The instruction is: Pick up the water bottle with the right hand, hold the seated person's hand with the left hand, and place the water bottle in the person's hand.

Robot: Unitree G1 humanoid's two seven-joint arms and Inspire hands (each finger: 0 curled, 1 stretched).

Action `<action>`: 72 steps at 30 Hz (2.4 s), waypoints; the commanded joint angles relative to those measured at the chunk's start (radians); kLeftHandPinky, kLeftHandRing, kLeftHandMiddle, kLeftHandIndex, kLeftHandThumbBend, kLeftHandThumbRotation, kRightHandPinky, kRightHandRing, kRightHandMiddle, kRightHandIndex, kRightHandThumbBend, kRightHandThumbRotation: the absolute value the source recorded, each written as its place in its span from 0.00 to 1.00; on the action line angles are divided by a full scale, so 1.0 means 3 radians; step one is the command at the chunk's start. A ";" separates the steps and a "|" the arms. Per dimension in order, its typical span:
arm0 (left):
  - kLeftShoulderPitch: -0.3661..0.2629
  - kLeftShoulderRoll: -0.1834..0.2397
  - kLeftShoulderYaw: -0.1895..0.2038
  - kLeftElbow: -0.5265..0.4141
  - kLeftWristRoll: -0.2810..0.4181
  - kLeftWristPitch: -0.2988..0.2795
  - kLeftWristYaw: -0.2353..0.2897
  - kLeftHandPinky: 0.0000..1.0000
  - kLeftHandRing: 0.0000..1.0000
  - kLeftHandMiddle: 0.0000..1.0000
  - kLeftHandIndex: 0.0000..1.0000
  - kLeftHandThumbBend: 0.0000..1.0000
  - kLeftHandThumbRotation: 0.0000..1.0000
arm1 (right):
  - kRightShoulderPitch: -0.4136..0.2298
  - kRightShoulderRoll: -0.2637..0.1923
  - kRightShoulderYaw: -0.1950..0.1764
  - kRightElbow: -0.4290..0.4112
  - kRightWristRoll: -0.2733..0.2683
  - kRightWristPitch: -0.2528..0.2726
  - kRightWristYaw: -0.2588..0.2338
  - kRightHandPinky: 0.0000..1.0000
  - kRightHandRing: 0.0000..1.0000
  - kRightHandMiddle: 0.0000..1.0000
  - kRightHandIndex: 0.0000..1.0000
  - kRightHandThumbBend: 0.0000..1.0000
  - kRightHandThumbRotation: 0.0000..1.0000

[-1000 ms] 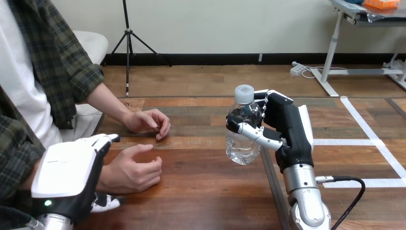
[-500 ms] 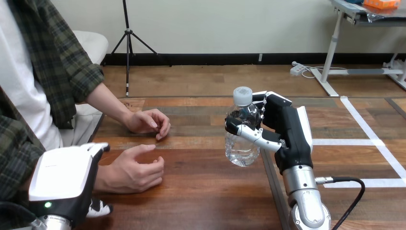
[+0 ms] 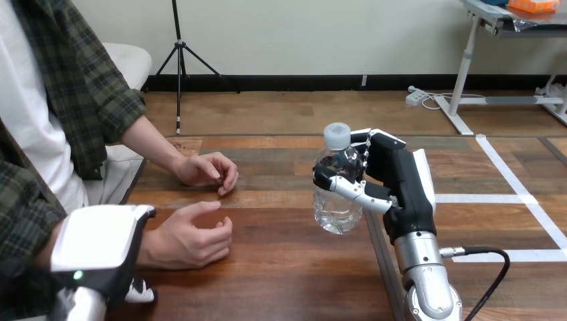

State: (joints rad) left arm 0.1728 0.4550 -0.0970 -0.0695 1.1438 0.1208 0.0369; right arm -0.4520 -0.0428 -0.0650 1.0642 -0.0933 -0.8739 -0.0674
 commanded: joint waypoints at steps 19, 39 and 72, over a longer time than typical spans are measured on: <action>-0.0646 0.0158 -0.0353 0.0639 -0.0035 0.0158 -0.0279 0.77 0.79 0.80 0.78 0.88 0.01 | -0.0157 -0.0014 -0.0005 -0.0202 0.0091 -0.0116 0.0092 0.36 0.41 0.46 0.50 0.64 0.00; -0.1015 0.0159 -0.0699 0.1354 -0.0074 0.0080 0.0198 0.77 0.79 0.80 0.78 0.86 0.00 | -0.0167 -0.0031 -0.0030 -0.0212 0.0231 -0.0112 0.0239 0.36 0.41 0.46 0.50 0.62 0.00; -0.1135 0.0156 -0.0876 0.1608 -0.0400 -0.0181 0.0556 0.66 0.67 0.69 0.67 0.85 0.00 | -0.0207 -0.0057 -0.0017 -0.0215 0.0205 -0.0100 0.0223 0.37 0.41 0.46 0.50 0.62 0.00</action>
State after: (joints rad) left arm -0.1392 0.4999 -0.3384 0.3704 1.0564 0.0935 0.2059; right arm -0.4507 -0.0466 -0.0597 1.0637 -0.0348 -0.8759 0.0115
